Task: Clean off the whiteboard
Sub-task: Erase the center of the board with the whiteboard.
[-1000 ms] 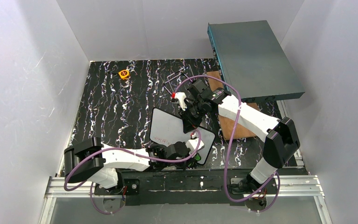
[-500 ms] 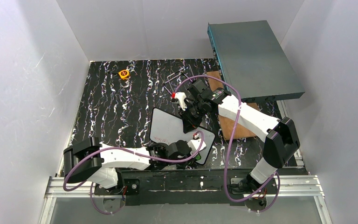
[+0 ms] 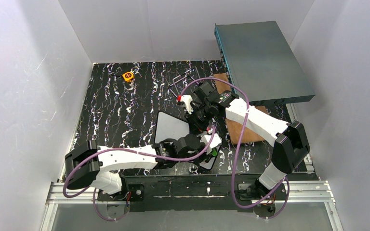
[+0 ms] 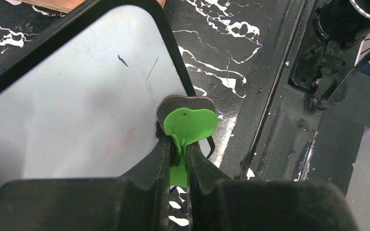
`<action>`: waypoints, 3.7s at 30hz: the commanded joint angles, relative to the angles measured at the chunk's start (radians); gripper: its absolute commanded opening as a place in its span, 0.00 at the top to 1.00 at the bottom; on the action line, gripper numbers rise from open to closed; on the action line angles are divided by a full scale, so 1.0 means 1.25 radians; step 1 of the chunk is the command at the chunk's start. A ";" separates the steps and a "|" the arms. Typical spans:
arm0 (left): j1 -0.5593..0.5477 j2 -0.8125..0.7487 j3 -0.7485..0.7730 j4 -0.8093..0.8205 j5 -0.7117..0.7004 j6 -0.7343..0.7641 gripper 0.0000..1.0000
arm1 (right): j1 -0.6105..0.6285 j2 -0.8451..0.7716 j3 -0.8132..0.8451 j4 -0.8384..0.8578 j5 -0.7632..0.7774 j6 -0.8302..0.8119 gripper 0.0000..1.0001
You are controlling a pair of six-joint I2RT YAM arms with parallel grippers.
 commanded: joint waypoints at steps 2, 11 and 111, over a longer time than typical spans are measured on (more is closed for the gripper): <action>0.039 -0.027 -0.029 -0.006 -0.020 -0.029 1.00 | 0.015 -0.004 0.002 0.040 0.004 -0.036 0.99; 0.039 -0.016 -0.155 0.060 0.027 -0.096 1.00 | 0.015 -0.002 0.001 0.041 0.002 -0.036 0.99; 0.541 -0.531 -0.460 -0.132 -0.025 -0.379 1.00 | -0.008 0.090 0.197 -0.084 -0.082 -0.004 0.99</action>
